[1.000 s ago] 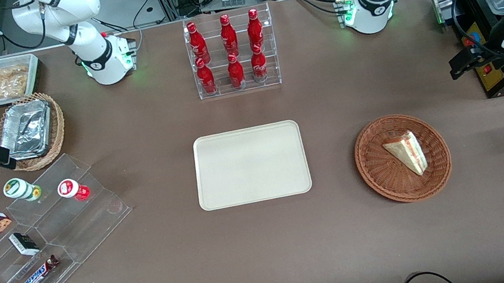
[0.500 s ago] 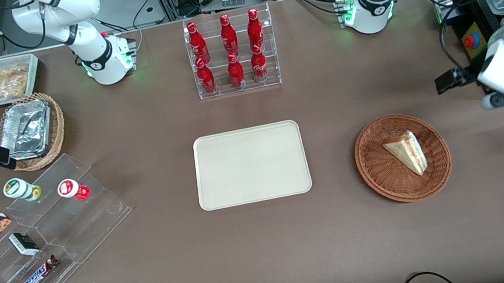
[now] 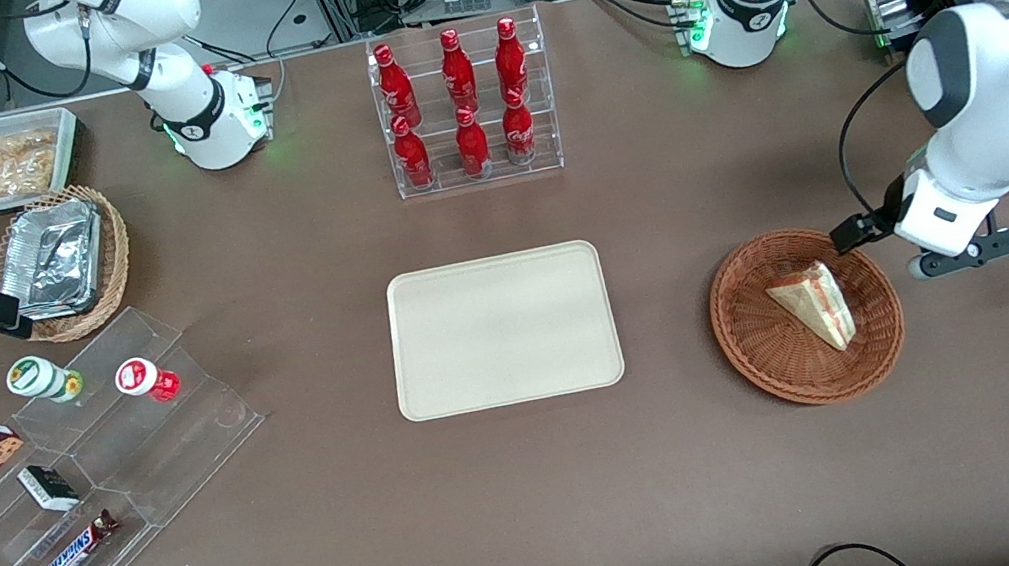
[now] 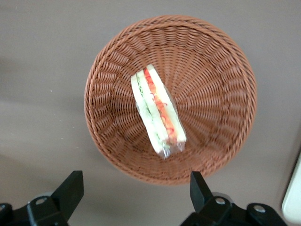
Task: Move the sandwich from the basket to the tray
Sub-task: 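Move the left gripper over the wrapped sandwich in the wicker basket, then lower the left gripper and close it on the sandwich, then lift the sandwich and carry it over the cream tray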
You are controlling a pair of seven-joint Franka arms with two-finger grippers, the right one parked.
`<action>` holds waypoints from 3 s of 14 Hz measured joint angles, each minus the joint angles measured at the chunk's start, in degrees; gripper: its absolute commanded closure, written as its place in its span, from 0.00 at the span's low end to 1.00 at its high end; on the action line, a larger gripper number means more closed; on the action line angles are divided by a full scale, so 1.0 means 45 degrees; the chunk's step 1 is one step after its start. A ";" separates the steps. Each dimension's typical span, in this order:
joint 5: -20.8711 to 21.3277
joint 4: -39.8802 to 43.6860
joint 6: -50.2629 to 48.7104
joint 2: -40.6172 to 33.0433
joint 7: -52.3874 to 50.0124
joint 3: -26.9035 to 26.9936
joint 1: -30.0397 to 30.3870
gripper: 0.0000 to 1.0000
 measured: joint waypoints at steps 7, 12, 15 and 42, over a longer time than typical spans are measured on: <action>0.0000 -0.0613 0.2428 0.1102 -0.6668 -0.0044 -0.0442 0.00; 0.0000 -0.0633 0.3219 0.2290 -0.7475 -0.0044 -0.0488 0.09; 0.0000 -0.0632 0.3510 0.2837 -0.7525 -0.0044 -0.0495 0.65; 0.0012 0.7667 -0.1003 0.7180 -0.7845 -0.0527 -0.7993 0.92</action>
